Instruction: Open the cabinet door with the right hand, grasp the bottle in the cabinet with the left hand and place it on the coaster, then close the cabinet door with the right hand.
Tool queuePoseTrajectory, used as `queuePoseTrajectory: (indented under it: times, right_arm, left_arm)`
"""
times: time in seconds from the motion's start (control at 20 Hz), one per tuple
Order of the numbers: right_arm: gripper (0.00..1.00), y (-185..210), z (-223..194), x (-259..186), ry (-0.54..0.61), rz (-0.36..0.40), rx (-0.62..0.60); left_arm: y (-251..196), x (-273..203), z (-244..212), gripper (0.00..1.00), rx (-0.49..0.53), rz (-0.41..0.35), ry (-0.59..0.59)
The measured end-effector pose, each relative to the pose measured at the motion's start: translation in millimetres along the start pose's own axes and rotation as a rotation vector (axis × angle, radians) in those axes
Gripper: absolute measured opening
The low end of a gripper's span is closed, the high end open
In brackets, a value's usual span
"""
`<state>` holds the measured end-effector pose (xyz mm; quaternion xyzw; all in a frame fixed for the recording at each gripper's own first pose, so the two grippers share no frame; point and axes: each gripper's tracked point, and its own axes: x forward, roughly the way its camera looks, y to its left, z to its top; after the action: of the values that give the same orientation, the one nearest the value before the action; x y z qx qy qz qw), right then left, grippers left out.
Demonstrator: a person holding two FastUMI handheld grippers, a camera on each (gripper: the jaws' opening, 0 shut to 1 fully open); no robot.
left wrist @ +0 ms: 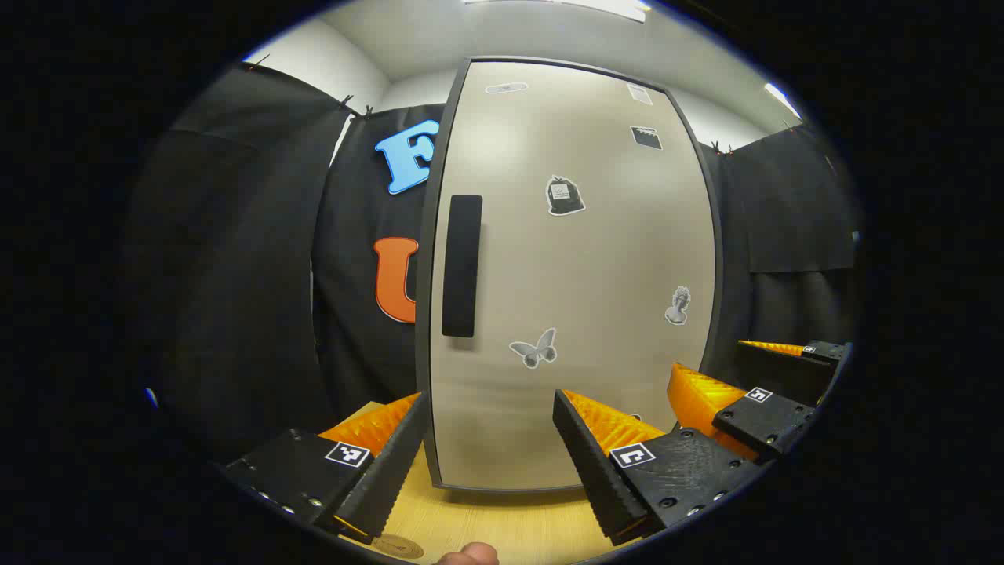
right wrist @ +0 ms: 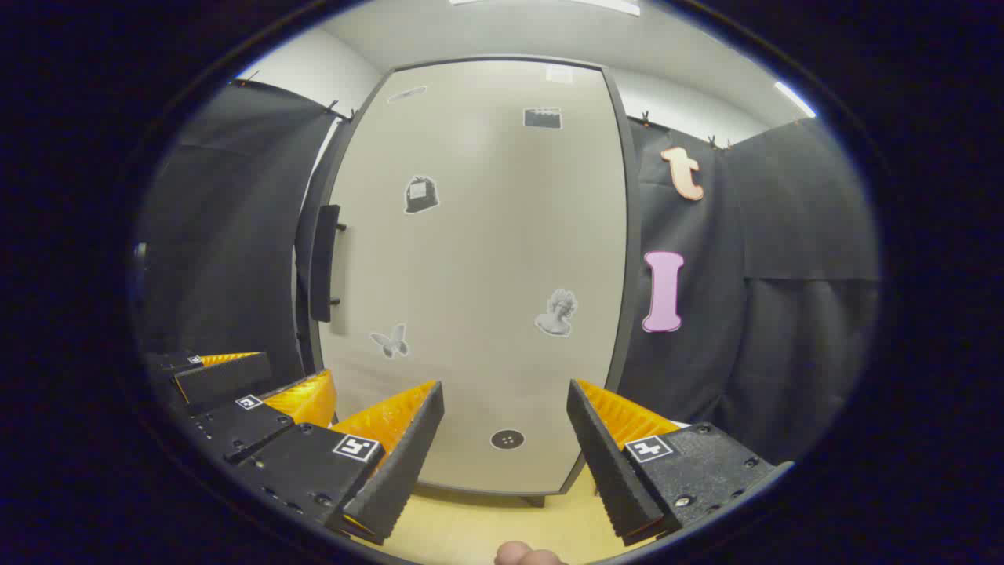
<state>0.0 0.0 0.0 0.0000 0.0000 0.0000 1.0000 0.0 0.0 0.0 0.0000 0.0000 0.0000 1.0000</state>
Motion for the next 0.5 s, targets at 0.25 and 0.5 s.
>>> queuePoseTrajectory:
  times: [0.25, 0.5]
  right_arm:
    - [0.99, 10, 8, 5, 0.026, 0.011, -0.002]
    - [0.99, 15, 35, 4, -0.046, -0.013, -0.009]
  left_arm:
    - [7, 9, 9, 0.95, 0.04, -0.005, -0.001]
    - [11, 15, 35, 0.95, 0.033, -0.023, -0.061]
